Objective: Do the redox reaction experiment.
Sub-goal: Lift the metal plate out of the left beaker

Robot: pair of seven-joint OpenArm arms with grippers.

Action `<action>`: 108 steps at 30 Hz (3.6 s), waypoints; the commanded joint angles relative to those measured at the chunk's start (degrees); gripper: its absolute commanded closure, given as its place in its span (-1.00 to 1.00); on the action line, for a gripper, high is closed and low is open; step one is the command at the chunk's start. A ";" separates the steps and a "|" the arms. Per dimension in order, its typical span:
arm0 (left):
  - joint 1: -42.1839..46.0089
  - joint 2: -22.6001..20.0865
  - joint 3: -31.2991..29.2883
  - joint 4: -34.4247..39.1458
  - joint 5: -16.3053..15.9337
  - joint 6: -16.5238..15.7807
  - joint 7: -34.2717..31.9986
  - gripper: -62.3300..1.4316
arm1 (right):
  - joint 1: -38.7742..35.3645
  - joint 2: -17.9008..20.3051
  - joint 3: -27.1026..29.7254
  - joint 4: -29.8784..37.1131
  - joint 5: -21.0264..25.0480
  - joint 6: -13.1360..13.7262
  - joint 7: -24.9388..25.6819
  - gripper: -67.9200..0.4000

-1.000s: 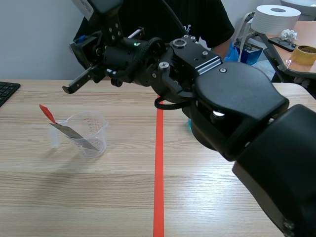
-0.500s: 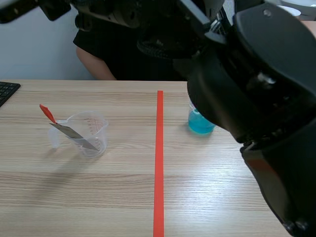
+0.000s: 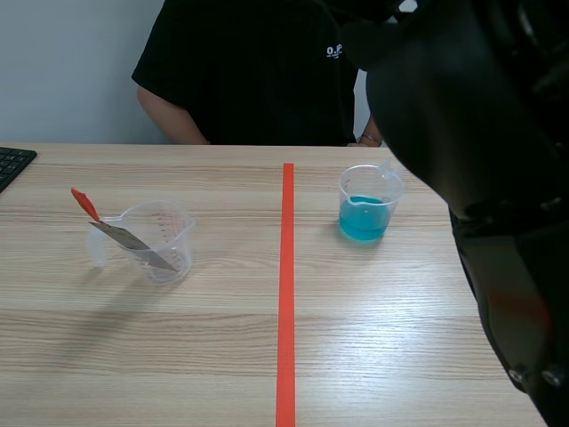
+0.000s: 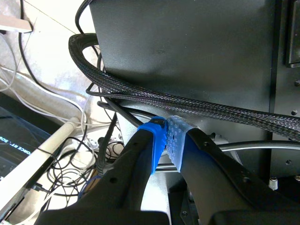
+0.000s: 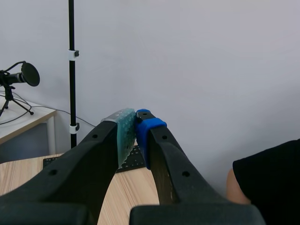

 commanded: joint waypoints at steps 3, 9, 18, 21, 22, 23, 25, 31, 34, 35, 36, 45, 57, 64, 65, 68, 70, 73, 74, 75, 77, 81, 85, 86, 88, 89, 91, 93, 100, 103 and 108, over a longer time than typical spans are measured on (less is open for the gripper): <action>0.17 -0.02 -0.11 0.66 -0.13 -0.13 -0.28 0.82 | 1.31 0.00 -0.24 -0.24 0.50 -0.24 0.28 0.97; 0.17 -0.02 -0.11 0.66 -0.13 -0.13 -0.28 0.82 | 1.16 0.00 -0.24 -0.26 0.46 -0.22 0.11 0.34; 0.17 -0.04 -0.11 0.66 -0.13 -0.13 -0.28 0.82 | -0.39 0.79 -0.24 -0.26 0.15 -0.66 0.52 -1.00; 0.17 -0.02 -0.11 0.66 -0.13 -0.13 -0.28 0.82 | -1.40 1.75 -0.26 -0.26 0.17 -0.63 0.52 -1.00; 0.17 -0.02 -0.11 0.66 -0.13 -0.13 -0.28 0.82 | -1.62 2.23 -0.37 -0.33 0.17 -0.63 0.50 -1.00; 0.17 -0.02 -0.11 0.66 -0.13 -0.13 -0.28 0.82 | -1.92 2.73 -0.37 -0.37 0.17 -0.63 0.61 -1.00; 0.17 -0.02 -0.11 0.66 -0.13 -0.13 -0.26 0.82 | -2.56 3.96 -0.39 -0.37 0.17 -0.55 0.83 -1.00; 0.17 -0.02 -0.11 0.66 -0.13 -0.13 -0.28 0.82 | -6.29 10.86 -2.64 -0.37 0.17 0.04 6.78 -1.00; 0.17 -0.02 -0.11 0.66 -0.13 -0.13 -0.28 0.82 | -8.68 15.56 -4.17 -0.37 0.00 0.04 9.88 -1.00; 0.17 -0.02 -0.11 0.66 -0.13 -0.13 -0.28 0.82 | -9.51 17.05 -4.39 -0.37 -0.02 0.07 10.86 -1.00; 0.17 -0.02 -0.11 0.66 -0.13 -0.13 -0.26 0.82 | -10.49 18.69 -4.46 -0.37 -0.04 0.07 12.02 -1.00; 0.17 -0.02 -0.11 0.66 -0.13 -0.13 -0.28 0.82 | -18.25 30.56 -4.46 -0.37 -0.17 0.48 21.62 -1.00; 0.15 -0.02 -0.11 0.66 -0.13 -0.13 -0.28 0.82 | -20.87 28.70 -5.62 -4.48 -5.97 0.46 23.76 -1.00; 0.04 -0.02 -0.11 0.66 -0.13 -0.13 -0.22 0.82 | -18.88 19.52 -7.96 -14.19 -13.70 2.43 27.91 -1.00; 0.04 -0.02 -0.11 0.66 -0.13 -0.13 -0.26 0.82 | -18.03 18.25 -8.61 -15.61 -14.49 2.40 28.44 -1.00; -0.15 -0.02 -0.11 0.66 -0.13 -0.13 -0.26 0.82 | -15.02 14.62 -10.88 -20.17 -15.80 2.40 29.22 -1.00; -0.35 -0.02 -0.11 0.66 -0.13 -0.13 -0.26 0.82 | -12.92 12.26 -12.46 -23.45 -16.41 2.38 29.86 -1.00; -0.66 -0.02 -0.11 0.66 -0.13 -0.13 -0.35 0.82 | -10.21 8.90 -14.21 -28.15 -16.65 2.34 31.41 -1.00; -0.74 -0.02 -0.11 0.66 -0.13 -0.13 -0.46 0.82 | -9.40 7.76 -14.64 -29.53 -16.81 2.32 31.69 -1.00; -0.79 -0.02 -0.11 0.66 -0.13 -0.13 -0.44 0.82 | -8.57 6.67 -14.97 -30.77 -17.00 2.12 31.69 -1.00; -0.79 -0.02 -0.11 0.66 -0.13 -0.13 -0.46 0.82 | -7.26 4.66 -15.54 -33.09 -17.49 1.27 31.69 -1.00; -0.76 -0.02 -0.11 0.66 -0.13 -0.13 -0.44 0.82 | -5.11 1.79 -16.09 -36.37 -18.56 -0.26 31.67 -1.00; -0.76 -0.02 -0.11 0.66 -0.13 -0.13 -0.44 0.82 | -4.04 0.87 -16.13 -37.62 -18.80 -0.79 31.45 -1.00; -0.76 -0.02 -0.11 0.66 -0.13 -0.13 -0.44 0.82 | -3.96 0.81 -16.13 -37.77 -18.99 -1.42 31.45 -1.00; -0.76 -0.02 -0.11 0.66 -0.13 -0.13 -0.44 0.82 | -3.80 0.76 -16.13 -38.14 -19.41 -2.19 31.45 -1.00; -0.76 -0.02 -0.11 0.66 -0.13 -0.13 -0.44 0.82 | -3.74 0.74 -16.13 -38.38 -19.41 -2.16 31.45 -1.00; -0.76 -0.02 -0.11 0.66 -0.13 -0.13 -0.44 0.82 | -3.72 0.57 -16.13 -38.75 -19.41 -2.21 31.45 -0.99; -0.76 -0.02 -0.11 0.66 -0.13 -0.13 -0.44 0.82 | -3.72 0.24 -16.13 -39.26 -19.41 -2.16 31.45 -0.99; -0.76 -0.02 -0.11 0.66 -0.13 -0.13 -0.44 0.82 | -2.45 -1.33 -16.13 -42.07 -19.58 -2.16 31.39 -0.84; -0.76 -0.02 -0.11 0.66 -0.13 -0.13 -0.44 0.82 | -1.97 -1.31 -16.13 -42.12 -19.58 -2.19 31.45 -0.69; -0.76 -0.02 -0.11 0.66 -0.13 -0.13 -0.44 0.82 | -1.86 -1.29 -16.13 -42.12 -19.58 -2.19 31.47 -0.51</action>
